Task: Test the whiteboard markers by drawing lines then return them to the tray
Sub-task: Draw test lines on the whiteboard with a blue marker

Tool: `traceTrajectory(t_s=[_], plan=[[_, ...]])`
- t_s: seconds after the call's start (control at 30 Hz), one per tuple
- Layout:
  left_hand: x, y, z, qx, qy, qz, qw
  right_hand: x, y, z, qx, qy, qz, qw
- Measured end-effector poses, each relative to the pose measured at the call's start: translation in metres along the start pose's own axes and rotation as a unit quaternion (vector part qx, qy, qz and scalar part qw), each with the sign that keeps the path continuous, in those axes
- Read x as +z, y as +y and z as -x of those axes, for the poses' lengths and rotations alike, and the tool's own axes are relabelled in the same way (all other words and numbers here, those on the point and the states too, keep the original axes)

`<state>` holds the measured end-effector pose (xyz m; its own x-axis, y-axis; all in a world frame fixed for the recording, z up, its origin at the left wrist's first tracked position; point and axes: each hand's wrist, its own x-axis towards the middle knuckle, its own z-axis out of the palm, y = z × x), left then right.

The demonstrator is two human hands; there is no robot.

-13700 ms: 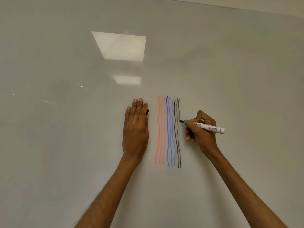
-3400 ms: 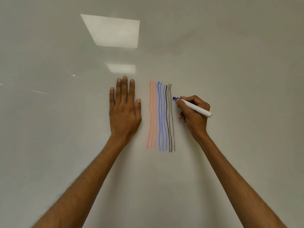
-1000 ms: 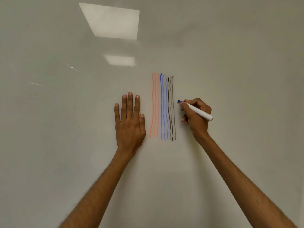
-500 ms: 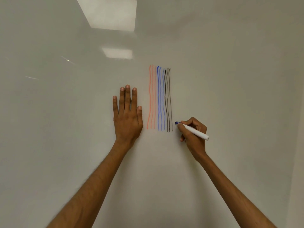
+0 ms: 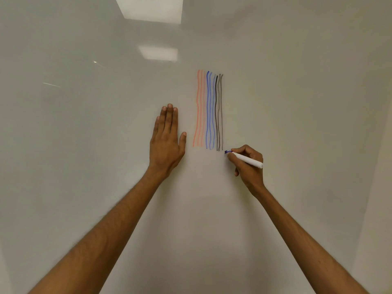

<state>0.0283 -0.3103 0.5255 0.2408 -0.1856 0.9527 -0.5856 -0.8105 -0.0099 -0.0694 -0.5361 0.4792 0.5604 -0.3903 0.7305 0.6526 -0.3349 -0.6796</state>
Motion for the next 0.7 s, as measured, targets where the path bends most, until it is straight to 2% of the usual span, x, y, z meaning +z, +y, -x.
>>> traceTrajectory(t_s=[0.13, 0.3, 0.4, 0.57, 0.7], plan=[[-0.009, 0.001, 0.041, -0.031, -0.036, 0.036, 0.998, 0.001, 0.0, 0.018, 0.038, -0.02, -0.009, 0.999], [-0.02, 0.019, 0.096, -0.11, -0.078, 0.087, 0.987, 0.009, 0.01, 0.056, 0.098, -0.066, -0.02, 0.993], [-0.027, 0.028, 0.135, -0.098, -0.112, 0.115, 0.982, 0.022, 0.018, 0.089, 0.141, -0.088, -0.034, 0.986], [-0.028, 0.035, 0.2, -0.057, -0.292, 0.177, 0.938, 0.05, 0.047, 0.149, 0.214, -0.144, -0.052, 0.965], [-0.031, 0.028, 0.252, -0.126, -0.363, 0.242, 0.891, 0.07, 0.075, 0.201, 0.268, -0.192, -0.067, 0.942]])
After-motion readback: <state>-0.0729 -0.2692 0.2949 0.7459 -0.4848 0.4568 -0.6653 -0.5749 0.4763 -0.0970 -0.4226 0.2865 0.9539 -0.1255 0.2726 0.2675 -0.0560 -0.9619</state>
